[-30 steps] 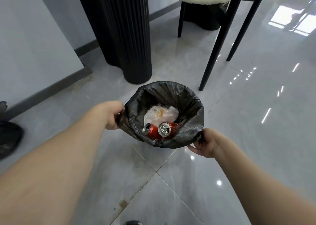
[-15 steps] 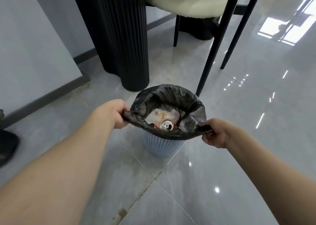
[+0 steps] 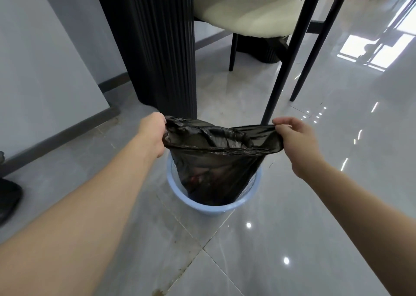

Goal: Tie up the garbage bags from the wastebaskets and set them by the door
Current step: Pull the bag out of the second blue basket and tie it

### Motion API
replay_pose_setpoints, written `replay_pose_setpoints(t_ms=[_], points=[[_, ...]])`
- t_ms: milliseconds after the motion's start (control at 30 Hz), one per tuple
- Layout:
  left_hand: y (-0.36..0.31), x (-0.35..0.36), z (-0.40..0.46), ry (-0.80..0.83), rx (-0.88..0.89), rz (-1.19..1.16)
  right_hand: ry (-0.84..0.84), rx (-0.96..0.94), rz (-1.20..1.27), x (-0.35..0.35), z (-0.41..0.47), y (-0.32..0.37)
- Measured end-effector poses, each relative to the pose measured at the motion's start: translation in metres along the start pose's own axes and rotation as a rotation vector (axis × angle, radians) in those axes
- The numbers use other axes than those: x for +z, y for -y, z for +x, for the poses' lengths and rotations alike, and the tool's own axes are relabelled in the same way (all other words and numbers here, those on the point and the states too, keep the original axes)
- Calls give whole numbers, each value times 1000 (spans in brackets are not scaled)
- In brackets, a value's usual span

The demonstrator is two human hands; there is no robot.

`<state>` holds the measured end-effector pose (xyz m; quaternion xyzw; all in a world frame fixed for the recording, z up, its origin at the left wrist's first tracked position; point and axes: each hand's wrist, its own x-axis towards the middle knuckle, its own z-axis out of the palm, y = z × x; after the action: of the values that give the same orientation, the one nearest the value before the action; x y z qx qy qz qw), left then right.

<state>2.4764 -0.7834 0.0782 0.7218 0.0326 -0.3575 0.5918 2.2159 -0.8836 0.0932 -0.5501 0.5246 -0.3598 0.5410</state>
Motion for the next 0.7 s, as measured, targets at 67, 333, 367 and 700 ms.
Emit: replay_pose_setpoints(t_ms=[67, 333, 367, 700], points=[[-7, 6, -5, -11, 38, -100, 42, -70, 28, 1, -2, 14], [-17, -14, -3, 272, 115, -514, 98, 197, 303, -14, 11, 15], [-18, -15, 1, 323, 126, -473, 60, 214, 241, -19, 14, 12], [-34, -8, -9, 459, 326, 1587, 97, -108, -1329, -34, 20, 5]])
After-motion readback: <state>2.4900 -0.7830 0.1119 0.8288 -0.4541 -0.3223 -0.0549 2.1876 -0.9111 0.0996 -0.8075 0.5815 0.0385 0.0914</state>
